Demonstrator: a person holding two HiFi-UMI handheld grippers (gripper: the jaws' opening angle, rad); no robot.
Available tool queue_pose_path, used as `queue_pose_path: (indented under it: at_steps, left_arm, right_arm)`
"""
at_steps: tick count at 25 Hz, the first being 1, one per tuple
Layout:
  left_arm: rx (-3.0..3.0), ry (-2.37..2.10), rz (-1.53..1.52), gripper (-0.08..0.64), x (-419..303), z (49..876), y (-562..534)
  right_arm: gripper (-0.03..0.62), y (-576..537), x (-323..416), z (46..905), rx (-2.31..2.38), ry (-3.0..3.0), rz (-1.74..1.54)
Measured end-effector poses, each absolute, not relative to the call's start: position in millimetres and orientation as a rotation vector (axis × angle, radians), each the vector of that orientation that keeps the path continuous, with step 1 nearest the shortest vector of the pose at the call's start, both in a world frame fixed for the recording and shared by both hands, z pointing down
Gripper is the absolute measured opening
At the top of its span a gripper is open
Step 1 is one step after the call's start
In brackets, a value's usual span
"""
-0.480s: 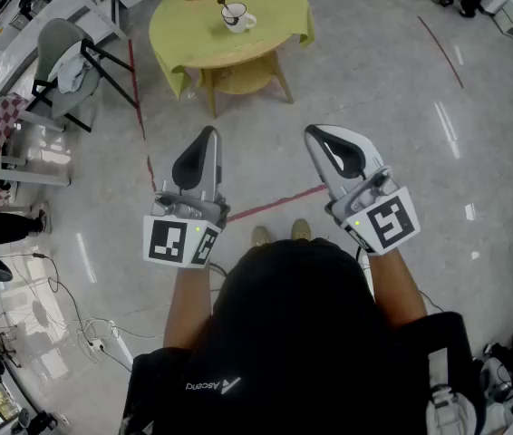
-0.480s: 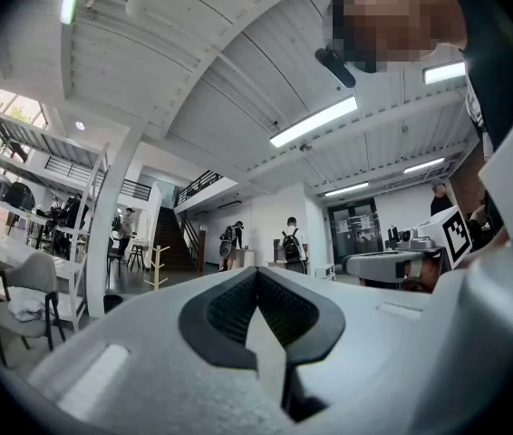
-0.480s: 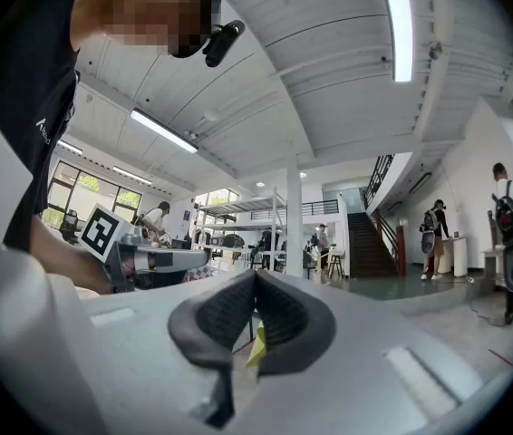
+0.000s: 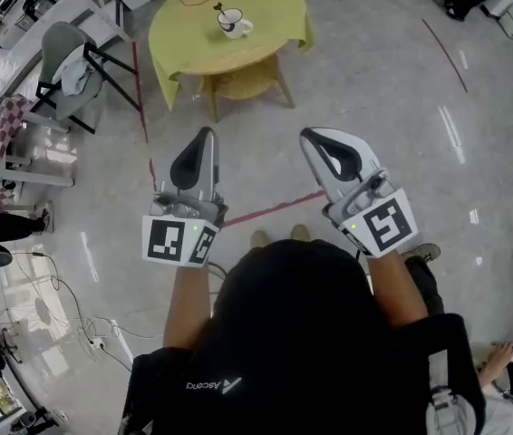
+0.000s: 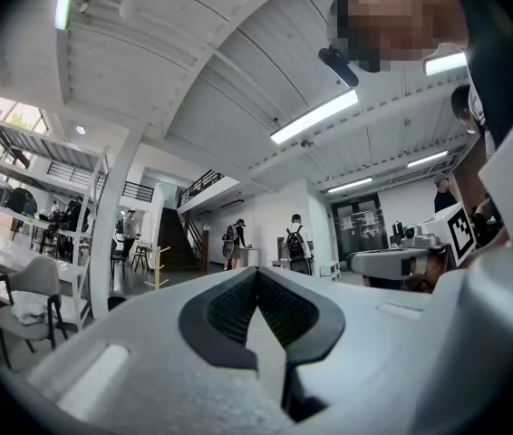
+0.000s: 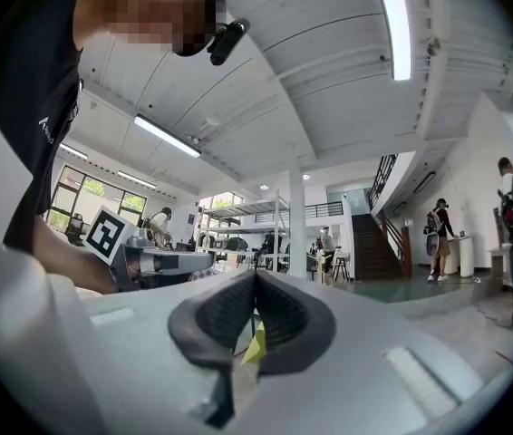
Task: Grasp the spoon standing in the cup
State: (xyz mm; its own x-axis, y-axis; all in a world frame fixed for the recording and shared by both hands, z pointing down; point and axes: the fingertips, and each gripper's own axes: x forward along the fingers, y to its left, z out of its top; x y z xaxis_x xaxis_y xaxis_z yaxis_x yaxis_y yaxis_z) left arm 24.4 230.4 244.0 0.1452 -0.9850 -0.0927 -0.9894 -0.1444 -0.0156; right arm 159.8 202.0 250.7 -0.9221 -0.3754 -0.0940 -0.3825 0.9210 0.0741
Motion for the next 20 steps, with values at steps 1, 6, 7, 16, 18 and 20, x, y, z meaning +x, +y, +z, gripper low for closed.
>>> queue_pose_path:
  at_steps: [1,6,7,16,18,20]
  left_arm:
    - [-2.316,2.01,0.089,0.011,26.2,243.9,225.9]
    - [-2.278,2.037,0.084,0.011,32.6,239.9,202.6]
    - [-2.27,2.04,0.083,0.011,32.9,239.1,198.1]
    - [-2.25,2.055,0.1,0.011,7.9,259.7,140.8]
    - [-2.255,2.051,0.111,0.011,-13.1,266.3,117.4]
    - [-2.262,2.04,0.114,0.011,-36.7,271.2,88.3]
  right_arm:
    - [0.003,198.2,162.3,249.9,-0.583,2.999,0.138]
    - [0.003,175.1,174.3,249.0,-0.555,3.002,0.089]
    - [0.003,169.3,175.4,249.9,-0.553,3.003,0.089]
    - [0.003,115.4,157.1,269.3,-0.536,2.997,0.116]
    - [0.003,95.0,137.3,273.3,-0.546,3.0,0.129]
    - [0.003,68.7,113.0,277.2,-0.56,3.009,0.135]
